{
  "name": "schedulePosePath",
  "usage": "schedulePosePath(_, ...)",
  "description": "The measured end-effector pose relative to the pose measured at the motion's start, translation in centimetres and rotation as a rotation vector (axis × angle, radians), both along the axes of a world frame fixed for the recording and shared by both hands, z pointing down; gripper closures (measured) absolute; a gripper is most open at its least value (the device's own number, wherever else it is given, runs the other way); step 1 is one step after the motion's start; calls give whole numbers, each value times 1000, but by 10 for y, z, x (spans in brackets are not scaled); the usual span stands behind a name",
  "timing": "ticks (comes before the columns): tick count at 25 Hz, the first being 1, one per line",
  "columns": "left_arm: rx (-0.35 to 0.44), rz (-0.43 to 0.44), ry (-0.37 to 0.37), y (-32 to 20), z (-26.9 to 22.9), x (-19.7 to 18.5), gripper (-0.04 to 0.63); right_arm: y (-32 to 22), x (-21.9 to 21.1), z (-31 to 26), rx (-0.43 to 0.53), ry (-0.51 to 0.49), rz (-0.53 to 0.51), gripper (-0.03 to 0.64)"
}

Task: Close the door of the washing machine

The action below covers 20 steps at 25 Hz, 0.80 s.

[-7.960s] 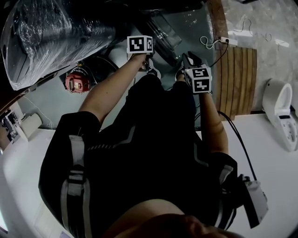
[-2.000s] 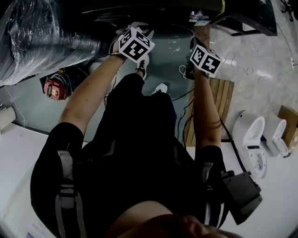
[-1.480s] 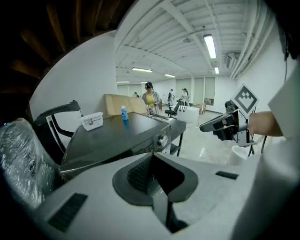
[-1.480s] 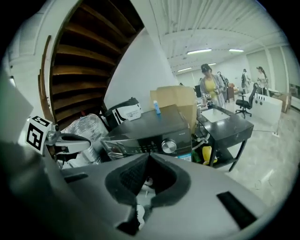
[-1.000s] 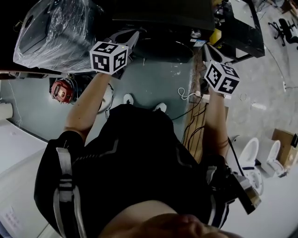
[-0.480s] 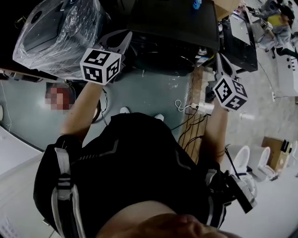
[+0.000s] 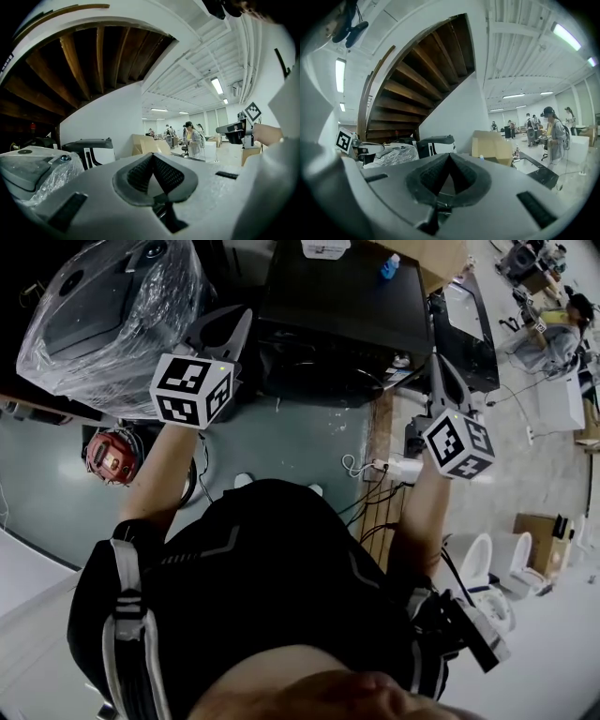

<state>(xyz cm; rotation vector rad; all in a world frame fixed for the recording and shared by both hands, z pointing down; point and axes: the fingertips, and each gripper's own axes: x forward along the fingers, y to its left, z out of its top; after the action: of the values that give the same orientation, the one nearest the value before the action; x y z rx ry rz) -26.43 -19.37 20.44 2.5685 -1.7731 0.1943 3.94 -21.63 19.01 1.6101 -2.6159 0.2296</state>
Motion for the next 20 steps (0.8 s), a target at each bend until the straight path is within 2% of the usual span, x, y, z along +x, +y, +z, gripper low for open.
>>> schedulePosePath(9, 30, -31, 24, 8, -9, -28, 592, 10, -21, -6, 34, 28, 18, 612)
schedulePosePath(20, 40, -28, 16, 8, -18, -22, 592, 8, -18, -15, 43, 42, 30, 614)
